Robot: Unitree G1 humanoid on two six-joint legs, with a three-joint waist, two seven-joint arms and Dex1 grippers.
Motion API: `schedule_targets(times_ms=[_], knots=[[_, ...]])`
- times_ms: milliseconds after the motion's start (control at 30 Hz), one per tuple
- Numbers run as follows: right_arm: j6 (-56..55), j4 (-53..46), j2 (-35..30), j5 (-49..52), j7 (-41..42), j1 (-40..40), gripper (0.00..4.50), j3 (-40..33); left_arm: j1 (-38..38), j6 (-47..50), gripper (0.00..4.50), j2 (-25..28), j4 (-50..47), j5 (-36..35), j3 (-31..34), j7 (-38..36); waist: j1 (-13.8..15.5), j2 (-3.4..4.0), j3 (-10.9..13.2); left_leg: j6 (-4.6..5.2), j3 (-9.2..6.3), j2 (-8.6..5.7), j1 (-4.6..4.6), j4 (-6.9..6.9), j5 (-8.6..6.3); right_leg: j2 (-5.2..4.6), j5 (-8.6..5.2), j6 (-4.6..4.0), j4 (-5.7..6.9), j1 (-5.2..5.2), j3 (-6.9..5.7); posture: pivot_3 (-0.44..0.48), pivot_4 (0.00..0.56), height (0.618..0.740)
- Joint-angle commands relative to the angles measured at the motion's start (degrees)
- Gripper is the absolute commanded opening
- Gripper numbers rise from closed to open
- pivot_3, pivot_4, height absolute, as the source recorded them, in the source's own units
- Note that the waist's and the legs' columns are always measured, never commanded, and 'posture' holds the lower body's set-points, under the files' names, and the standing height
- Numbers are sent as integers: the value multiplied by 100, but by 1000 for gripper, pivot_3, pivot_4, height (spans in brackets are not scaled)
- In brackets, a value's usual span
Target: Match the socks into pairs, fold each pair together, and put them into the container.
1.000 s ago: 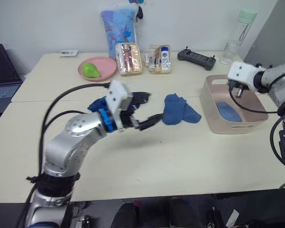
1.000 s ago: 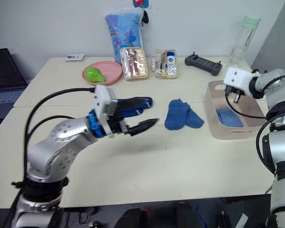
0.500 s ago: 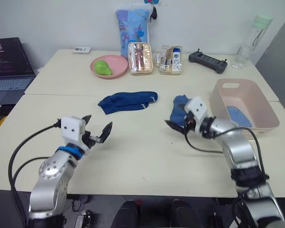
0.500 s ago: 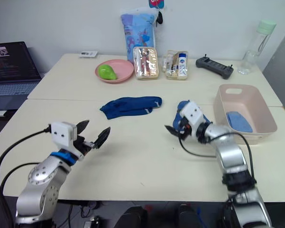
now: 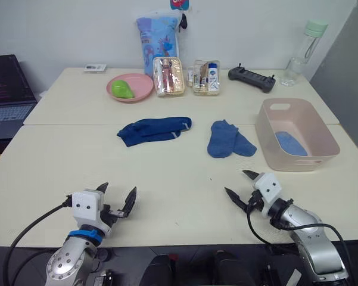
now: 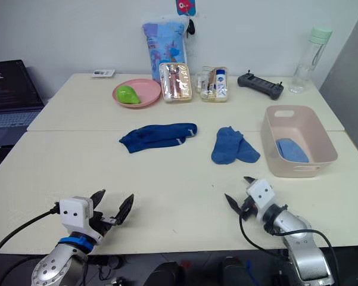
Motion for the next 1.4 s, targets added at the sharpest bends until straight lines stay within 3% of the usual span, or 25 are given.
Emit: schedule_targets(times_ms=[33, 233, 367, 500, 733, 1067, 1233, 1400], knots=[[3, 37, 104, 124, -88, -441, 4462, 70, -369, 7, 4500, 135, -64, 67, -40, 35, 7, -1, 0, 0, 0, 0, 0, 0, 0, 0, 0, 0, 0, 1, 0, 0, 150, 740], [482, 312, 83, 256, 88, -1403, 4462, 203, -1421, 359, 4500, 668, 463, 245, -125, -137, 15, 0, -2, 0, -2, -4, 0, 1, 0, 0, 1, 0, 0, 1, 0, 0, 150, 740], [1055, 367, -172, 492, 622, -2253, 4462, 408, -2574, 644, 4500, 1104, 1247, 298, -318, -424, 12, 0, -2, 0, -4, -7, 2, 2, 1, 1, 1, -1, 3, 1, -3, 0, 150, 740], [1278, 468, -100, 571, 665, -2732, 4462, 570, -3240, 647, 4500, 1385, 2172, 599, -703, -710, 8, -1, -3, 1, -4, -7, -1, -1, 0, 1, 1, 0, -2, -3, -2, 0, 150, 740], [1129, 827, 304, 248, 313, -3052, 4462, 949, -4719, -209, 4500, 1348, 4616, 1295, -1375, -978, 20, -2, -2, 0, -8, -8, -3, 2, 1, -1, 3, -1, 7, -9, -6, 0, 150, 740], [1044, 786, 312, 75, 156, -2950, 4462, 1071, -6417, -826, 4500, 969, 7521, 1621, -1423, -818, 33, -3, -4, 0, -15, -18, -25, 10, 2, -10, 3, 2, 7, -19, -12, 0, 150, 740], [1100, 730, 411, 70, 101, -2957, 4500, 1111, -6877, -917, 3319, 826, 8219, 1445, -1274, -1043, 17, -4, -4, 0, -15, -17, -24, 11, 2, -9, 4, 2, 9, -19, -12, 0, 150, 740], [1108, 729, 390, 62, 109, -2939, 4500, 1086, -6931, -836, 1620, 741, 8254, 1226, -1053, -1213, 9, -4, -4, 0, -15, -17, -24, 12, 2, -9, 4, 2, 9, -20, -12, 0, 150, 740]])
